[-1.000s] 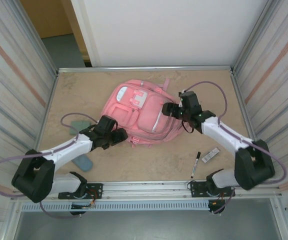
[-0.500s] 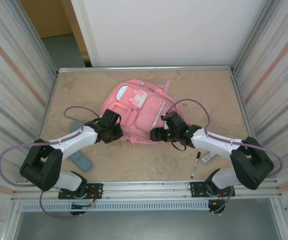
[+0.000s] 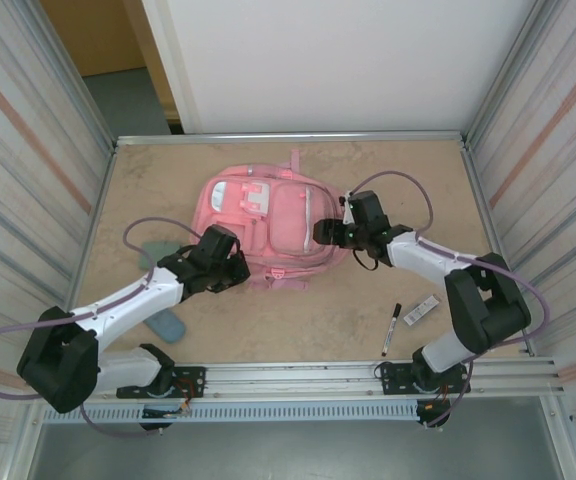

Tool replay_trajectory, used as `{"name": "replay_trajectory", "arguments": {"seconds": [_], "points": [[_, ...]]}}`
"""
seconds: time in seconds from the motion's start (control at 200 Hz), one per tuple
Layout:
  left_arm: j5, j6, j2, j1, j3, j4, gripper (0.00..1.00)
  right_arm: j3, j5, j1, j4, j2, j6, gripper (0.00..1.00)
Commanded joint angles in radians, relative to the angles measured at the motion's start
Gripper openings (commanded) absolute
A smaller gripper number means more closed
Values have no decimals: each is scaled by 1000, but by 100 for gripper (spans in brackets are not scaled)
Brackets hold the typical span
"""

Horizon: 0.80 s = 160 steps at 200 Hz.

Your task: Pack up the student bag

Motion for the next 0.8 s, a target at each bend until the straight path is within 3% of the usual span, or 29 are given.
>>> {"name": "replay_trajectory", "arguments": {"seconds": [0.0, 0.13, 0.261, 0.371, 0.436, 0.601, 0.797], "points": [[34, -43, 4, -8, 38, 40, 0, -66, 51, 44, 27, -131, -68, 77], [77, -71, 55, -14, 56, 56, 0, -206, 58, 104, 58, -286, -55, 77], [87, -66, 85, -19, 93, 33, 0, -325, 96, 263, 76, -455, -132, 76], [68, -107, 79, -31, 88, 55, 0, -344, 82, 376, 54, -499, -156, 73], [90, -121, 79, -31, 90, 69, 0, -361, 99, 429, 98, -472, -131, 69], [120, -132, 71, -33, 113, 58, 0, -299, 150, 512, 186, -255, -40, 47], [140, -163, 45, -37, 106, 69, 0, -227, 228, 587, 312, -38, 8, 57]]}}
